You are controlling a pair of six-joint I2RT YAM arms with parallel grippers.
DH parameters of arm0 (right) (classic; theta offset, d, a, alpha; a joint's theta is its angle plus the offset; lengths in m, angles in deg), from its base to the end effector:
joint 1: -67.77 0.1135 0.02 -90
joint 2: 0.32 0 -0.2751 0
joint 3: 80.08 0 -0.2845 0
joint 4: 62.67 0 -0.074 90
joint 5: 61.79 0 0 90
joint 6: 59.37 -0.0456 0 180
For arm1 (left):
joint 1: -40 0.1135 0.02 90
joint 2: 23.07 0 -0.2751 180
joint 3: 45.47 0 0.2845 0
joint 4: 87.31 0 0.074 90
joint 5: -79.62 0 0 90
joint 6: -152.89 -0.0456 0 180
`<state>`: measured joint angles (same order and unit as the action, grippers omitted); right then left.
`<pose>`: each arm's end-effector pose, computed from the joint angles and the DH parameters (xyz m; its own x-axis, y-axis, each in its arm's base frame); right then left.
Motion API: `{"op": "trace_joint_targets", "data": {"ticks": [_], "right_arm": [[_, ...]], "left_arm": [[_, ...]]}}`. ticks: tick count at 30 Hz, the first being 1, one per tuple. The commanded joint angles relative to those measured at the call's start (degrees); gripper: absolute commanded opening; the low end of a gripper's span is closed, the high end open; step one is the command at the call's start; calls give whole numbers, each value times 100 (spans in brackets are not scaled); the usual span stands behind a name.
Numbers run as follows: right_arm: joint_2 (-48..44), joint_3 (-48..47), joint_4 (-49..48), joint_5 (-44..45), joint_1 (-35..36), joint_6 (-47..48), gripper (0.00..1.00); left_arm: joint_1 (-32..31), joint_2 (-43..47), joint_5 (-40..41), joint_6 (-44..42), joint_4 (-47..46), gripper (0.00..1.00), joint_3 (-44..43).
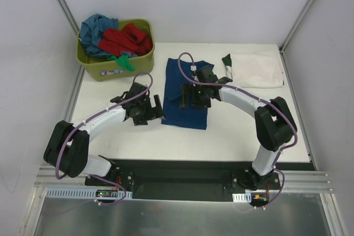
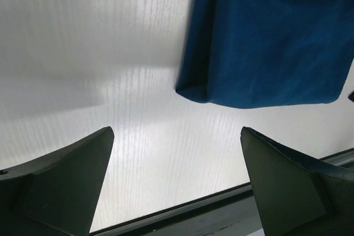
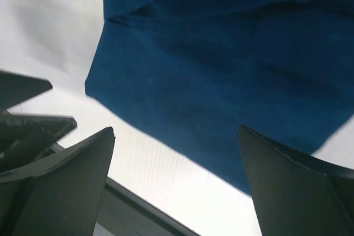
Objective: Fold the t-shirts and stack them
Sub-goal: Fold the folded rectangular tshirt in 1/3 of the way
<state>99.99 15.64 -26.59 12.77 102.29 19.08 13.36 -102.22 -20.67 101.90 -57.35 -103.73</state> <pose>0.3351 0.2452 0.2125 -0.7734 -0.2977 -0.5596 -0.5370 0.7769 0.3288 0.2726 -0.1459 0.1901 -0.8798 -0.2516 -0.4034 -0.0152 0.8630 -0.5050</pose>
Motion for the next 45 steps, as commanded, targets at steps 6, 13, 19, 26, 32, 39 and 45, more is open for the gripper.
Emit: {"op": "trace_joint_targets", "data": {"ticks": [6, 13, 19, 26, 32, 39, 45], "right_arm": [[955, -735, -570, 472, 19, -365, 97], [1419, -1262, -720, 964, -24, -234, 97], [2105, -2061, -948, 868, -455, -348, 97], [1993, -2723, -887, 937, -631, -120, 97], [904, -1537, -957, 684, -622, -22, 97], [-133, 369, -1185, 638, -561, -400, 97], [-1522, 1941, -1212, 1156, -587, -787, 97]], "left_arm": [[-17, -644, -473, 757, -1346, 91, -84], [-26, -1567, -642, 775, -1444, 58, -410], [-26, -1577, -475, 775, -1435, 26, -6], [-70, -1454, -483, 828, -1435, 18, 284], [-158, -1498, -483, 846, -1427, 19, 267], [-237, -1568, -518, 881, -1435, 19, 223], [-299, -1489, -510, 898, -1435, 19, 249]]}}
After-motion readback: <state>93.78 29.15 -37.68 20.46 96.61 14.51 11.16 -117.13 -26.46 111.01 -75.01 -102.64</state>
